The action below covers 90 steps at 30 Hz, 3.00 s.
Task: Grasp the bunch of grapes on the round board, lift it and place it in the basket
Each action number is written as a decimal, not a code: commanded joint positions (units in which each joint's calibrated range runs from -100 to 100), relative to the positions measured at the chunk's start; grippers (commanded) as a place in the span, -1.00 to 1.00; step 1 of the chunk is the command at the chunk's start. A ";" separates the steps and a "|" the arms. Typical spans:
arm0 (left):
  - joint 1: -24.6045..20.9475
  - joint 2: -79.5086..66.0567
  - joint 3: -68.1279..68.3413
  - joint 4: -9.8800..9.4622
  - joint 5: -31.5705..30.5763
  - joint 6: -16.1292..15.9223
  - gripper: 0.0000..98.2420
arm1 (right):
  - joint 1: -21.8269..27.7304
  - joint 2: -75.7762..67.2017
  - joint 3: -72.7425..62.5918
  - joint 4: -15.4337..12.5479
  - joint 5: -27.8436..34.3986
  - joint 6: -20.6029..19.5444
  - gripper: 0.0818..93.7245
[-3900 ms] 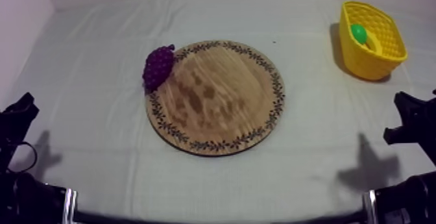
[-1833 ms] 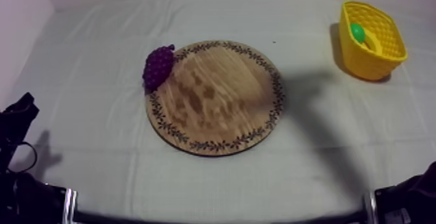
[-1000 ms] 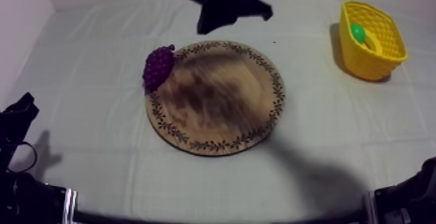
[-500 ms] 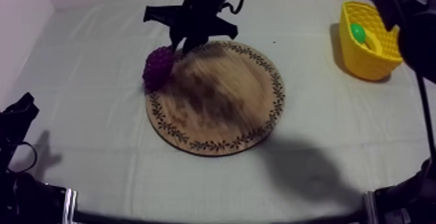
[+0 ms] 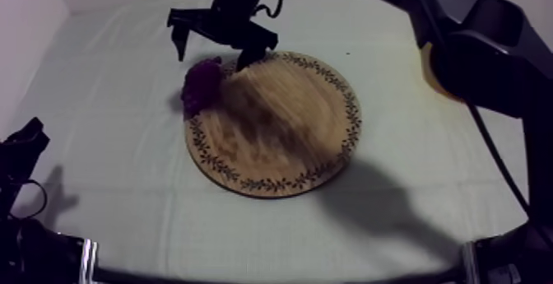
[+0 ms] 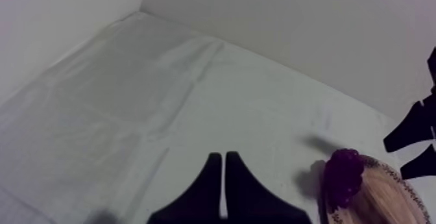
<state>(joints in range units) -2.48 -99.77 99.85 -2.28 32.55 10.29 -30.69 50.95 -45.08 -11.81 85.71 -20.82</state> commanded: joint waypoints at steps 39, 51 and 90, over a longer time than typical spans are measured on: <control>-0.01 0.03 0.04 0.01 0.03 -0.01 -1.00 | -0.84 25.77 -35.39 2.76 9.28 -3.02 0.40; -0.01 0.03 0.04 0.01 0.03 -0.01 -1.00 | -1.42 25.64 -36.07 3.42 9.36 -2.44 -0.11; -0.01 0.03 0.04 0.01 0.03 -0.01 -1.00 | 7.65 -14.75 29.38 6.09 -4.24 5.17 -0.41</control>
<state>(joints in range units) -2.48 -99.77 99.85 -2.28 32.55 10.29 -23.72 41.56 -29.16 -5.68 82.30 -15.97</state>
